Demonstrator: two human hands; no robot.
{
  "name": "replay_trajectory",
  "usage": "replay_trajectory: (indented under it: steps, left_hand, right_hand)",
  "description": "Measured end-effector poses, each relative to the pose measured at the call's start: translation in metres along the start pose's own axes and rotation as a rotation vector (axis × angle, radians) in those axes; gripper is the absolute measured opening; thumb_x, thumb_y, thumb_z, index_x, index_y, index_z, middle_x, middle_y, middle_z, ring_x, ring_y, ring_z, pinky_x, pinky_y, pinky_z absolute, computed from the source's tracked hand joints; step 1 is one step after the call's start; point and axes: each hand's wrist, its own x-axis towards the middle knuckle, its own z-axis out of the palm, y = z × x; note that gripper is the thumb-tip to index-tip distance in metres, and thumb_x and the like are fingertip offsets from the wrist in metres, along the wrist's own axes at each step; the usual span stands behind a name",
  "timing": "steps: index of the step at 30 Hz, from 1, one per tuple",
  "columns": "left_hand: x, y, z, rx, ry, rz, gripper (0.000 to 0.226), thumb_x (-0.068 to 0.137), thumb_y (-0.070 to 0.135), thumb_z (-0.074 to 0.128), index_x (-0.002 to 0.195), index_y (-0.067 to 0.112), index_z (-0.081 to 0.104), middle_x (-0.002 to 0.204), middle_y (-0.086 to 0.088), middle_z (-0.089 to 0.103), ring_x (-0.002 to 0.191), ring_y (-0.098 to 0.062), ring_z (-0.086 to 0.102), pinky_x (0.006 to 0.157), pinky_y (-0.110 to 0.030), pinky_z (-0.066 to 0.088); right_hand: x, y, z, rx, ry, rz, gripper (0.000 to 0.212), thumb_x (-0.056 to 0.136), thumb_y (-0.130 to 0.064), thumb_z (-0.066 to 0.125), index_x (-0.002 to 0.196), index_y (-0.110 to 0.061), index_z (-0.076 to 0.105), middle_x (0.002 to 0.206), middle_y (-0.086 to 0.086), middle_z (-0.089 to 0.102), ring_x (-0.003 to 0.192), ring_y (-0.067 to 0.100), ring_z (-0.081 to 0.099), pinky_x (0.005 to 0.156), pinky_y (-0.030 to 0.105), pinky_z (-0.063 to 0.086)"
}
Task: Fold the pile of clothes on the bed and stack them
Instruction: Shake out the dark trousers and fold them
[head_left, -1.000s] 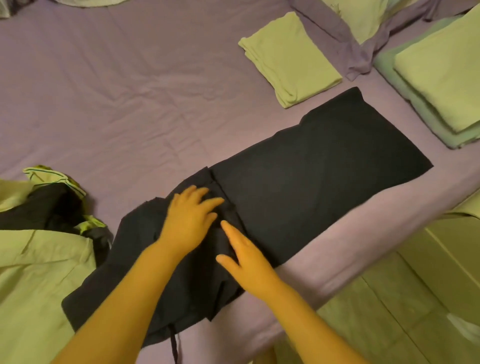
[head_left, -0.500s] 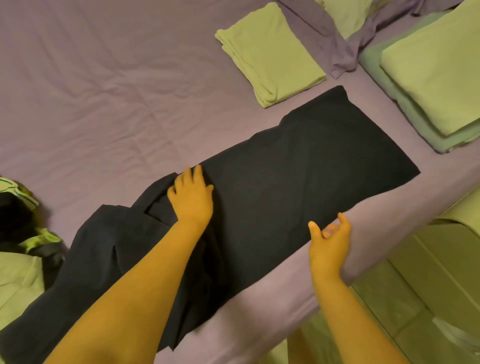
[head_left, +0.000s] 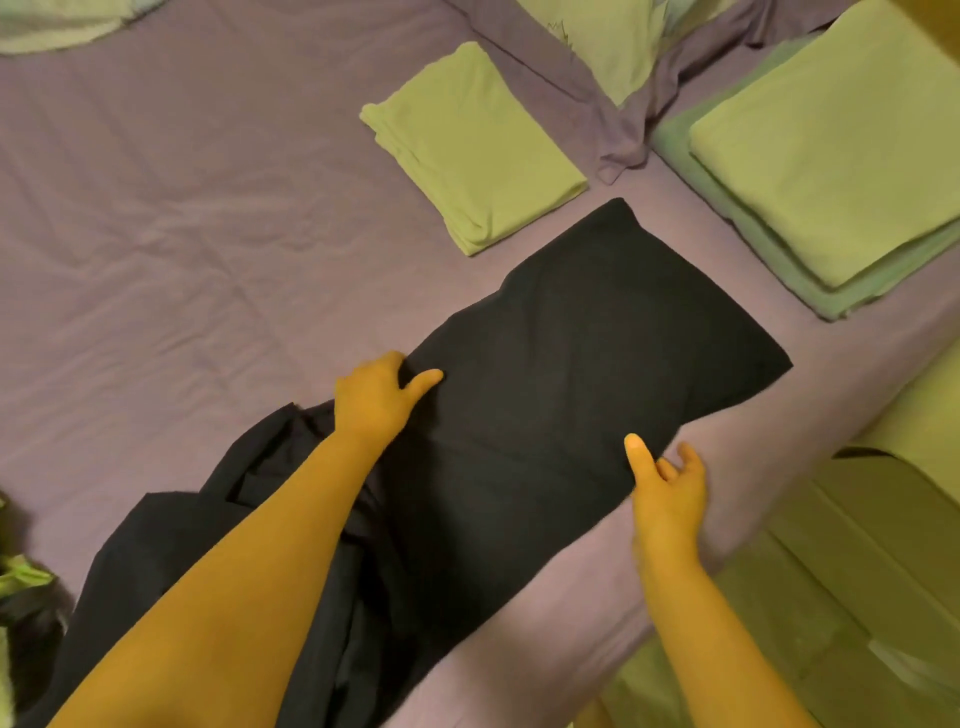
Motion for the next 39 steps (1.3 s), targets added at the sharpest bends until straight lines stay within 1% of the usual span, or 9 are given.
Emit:
replay_trajectory:
  steps: [4, 11, 16, 20, 23, 27, 33, 36, 39]
  left_hand:
    - [0.017, 0.044, 0.003, -0.262, 0.005, 0.013, 0.039, 0.092, 0.039, 0.058, 0.106, 0.003, 0.057, 0.096, -0.017, 0.064, 0.086, -0.034, 0.058, 0.074, -0.046, 0.048]
    - [0.06, 0.082, -0.002, -0.548, -0.27, -0.029, 0.017, 0.087, 0.028, 0.068, 0.099, 0.018, 0.061, 0.093, 0.001, 0.063, 0.084, -0.018, 0.062, 0.064, -0.023, 0.046]
    - [0.085, 0.108, -0.011, -0.575, -0.415, -0.023, 0.02, 0.086, 0.018, 0.07, 0.104, 0.018, 0.061, 0.099, 0.0, 0.065, 0.086, -0.014, 0.062, 0.075, -0.025, 0.048]
    - [0.101, 0.136, -0.003, -0.614, -0.266, 0.052, 0.016, 0.088, 0.006, 0.064, 0.089, 0.022, 0.064, 0.087, 0.005, 0.064, 0.078, -0.009, 0.06, 0.072, -0.021, 0.05]
    - [0.11, 0.151, 0.005, -0.498, -0.163, 0.032, 0.025, 0.088, 0.019, 0.068, 0.112, 0.014, 0.062, 0.103, 0.001, 0.059, 0.093, -0.016, 0.056, 0.082, -0.029, 0.043]
    - [0.118, 0.174, 0.014, -0.248, -0.054, 0.051, 0.035, 0.091, 0.023, 0.062, 0.124, 0.012, 0.056, 0.122, -0.009, 0.061, 0.109, -0.029, 0.057, 0.092, -0.038, 0.043]
    - [0.059, 0.194, 0.042, 0.112, 0.325, 0.307, 0.039, 0.084, 0.003, 0.065, 0.122, 0.01, 0.061, 0.126, -0.017, 0.056, 0.117, -0.038, 0.051, 0.098, -0.051, 0.039]
    - [0.022, 0.167, 0.071, 0.169, 0.295, 0.29, 0.035, 0.09, 0.017, 0.062, 0.125, 0.013, 0.061, 0.134, -0.014, 0.055, 0.13, -0.035, 0.046, 0.109, -0.058, 0.031]
    - [0.002, 0.135, 0.087, 0.284, 0.164, 0.162, 0.058, 0.096, 0.053, 0.03, 0.145, 0.023, 0.038, 0.151, -0.012, 0.036, 0.143, -0.034, 0.025, 0.113, -0.061, 0.009]
  right_hand:
    - [0.018, -0.017, 0.0, 0.2, 0.057, -0.059, 0.053, 0.089, 0.002, 0.06, 0.137, -0.007, 0.041, 0.085, -0.018, 0.051, 0.067, -0.02, 0.057, 0.063, 0.0, 0.046]
    - [0.053, -0.043, -0.015, 0.225, 0.002, 0.001, 0.014, 0.09, -0.011, 0.062, 0.098, -0.023, 0.065, 0.089, -0.011, 0.071, 0.082, 0.005, 0.069, 0.064, 0.016, 0.055]
    - [0.082, -0.055, -0.031, 0.337, 0.054, 0.119, 0.014, 0.09, -0.009, 0.061, 0.096, -0.022, 0.059, 0.052, -0.018, 0.056, 0.044, -0.003, 0.055, 0.044, 0.011, 0.044]
    - [0.106, -0.063, -0.04, 0.316, 0.126, 0.1, 0.031, 0.09, -0.004, 0.059, 0.12, -0.012, 0.057, 0.1, -0.004, 0.063, 0.087, 0.005, 0.061, 0.073, 0.014, 0.049]
    - [0.123, -0.066, -0.047, 0.316, 0.146, 0.127, 0.031, 0.091, -0.01, 0.061, 0.121, -0.01, 0.054, 0.094, -0.001, 0.058, 0.09, 0.015, 0.055, 0.08, 0.027, 0.049]
    - [0.14, -0.062, -0.054, 0.16, 0.209, 0.059, 0.026, 0.091, -0.003, 0.059, 0.116, -0.003, 0.053, 0.077, 0.002, 0.053, 0.065, 0.016, 0.049, 0.054, 0.012, 0.047]
    - [0.118, -0.062, -0.04, -0.487, 0.322, -0.462, 0.023, 0.078, -0.004, 0.074, 0.096, -0.008, 0.059, 0.092, 0.012, 0.055, 0.085, 0.023, 0.051, 0.08, 0.038, 0.044]
    - [0.105, -0.059, -0.022, -0.885, 0.071, -0.767, 0.03, 0.078, -0.023, 0.076, 0.105, -0.015, 0.068, 0.11, 0.013, 0.064, 0.105, 0.038, 0.059, 0.09, 0.045, 0.044]
    - [0.108, -0.043, -0.012, -1.294, -0.173, -0.799, 0.058, 0.089, -0.056, 0.049, 0.139, -0.026, 0.048, 0.146, 0.014, 0.042, 0.138, 0.04, 0.032, 0.109, 0.057, 0.023]
